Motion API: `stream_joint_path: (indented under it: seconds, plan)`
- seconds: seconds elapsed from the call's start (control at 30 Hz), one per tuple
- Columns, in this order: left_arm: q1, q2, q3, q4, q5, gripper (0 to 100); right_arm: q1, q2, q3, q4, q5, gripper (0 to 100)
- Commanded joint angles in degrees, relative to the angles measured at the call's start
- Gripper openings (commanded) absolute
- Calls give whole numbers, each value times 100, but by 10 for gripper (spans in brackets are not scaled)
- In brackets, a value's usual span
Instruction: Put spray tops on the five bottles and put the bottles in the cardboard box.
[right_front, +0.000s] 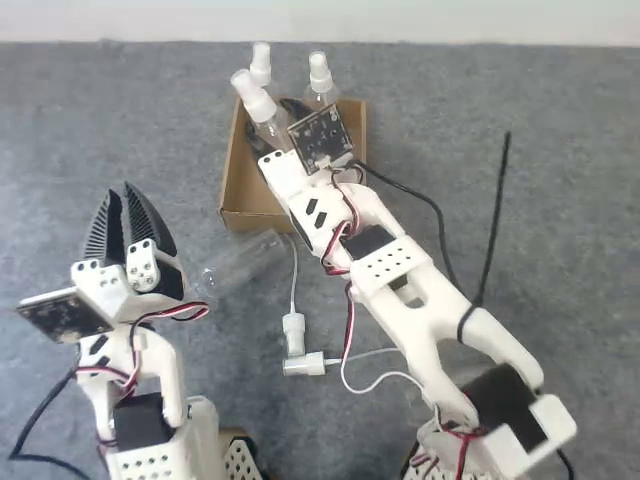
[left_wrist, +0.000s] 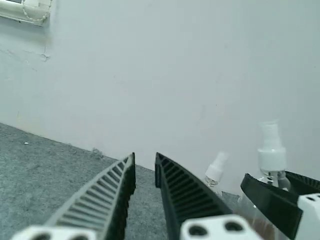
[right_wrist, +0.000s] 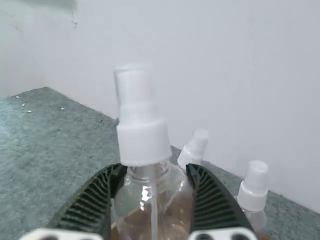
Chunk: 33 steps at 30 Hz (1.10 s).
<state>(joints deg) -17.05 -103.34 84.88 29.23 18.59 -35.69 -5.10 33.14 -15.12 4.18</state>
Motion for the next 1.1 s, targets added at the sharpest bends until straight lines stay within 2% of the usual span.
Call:
stream_joint_path:
  seconds: [0.0, 0.17, 0.33, 0.53, 0.8, 0.97, 1.07]
  plan:
    - [-18, -97, -48, -193, 53, 63, -31, 198, -466, -884, -62, 6]
    - [-18, -97, -48, -193, 53, 63, -66, 866, -492, -1771, -62, 6]
    - [-18, -97, -48, -193, 53, 63, -119, 1622, -958, -1886, -105, 6]
    - [-18, -97, -48, -193, 53, 63, -84, 2404, -1758, -1886, -1020, 6]
    - [-18, -97, -48, -193, 53, 63, -75, 3495, -2681, -1930, -1073, 6]
    - [-9, -97, -57, -193, 53, 63, -57, 4198, -2892, -2914, -1037, 6]
    - [-9, -97, -57, -193, 53, 63, -57, 4356, -2971, -3011, -1055, 6]
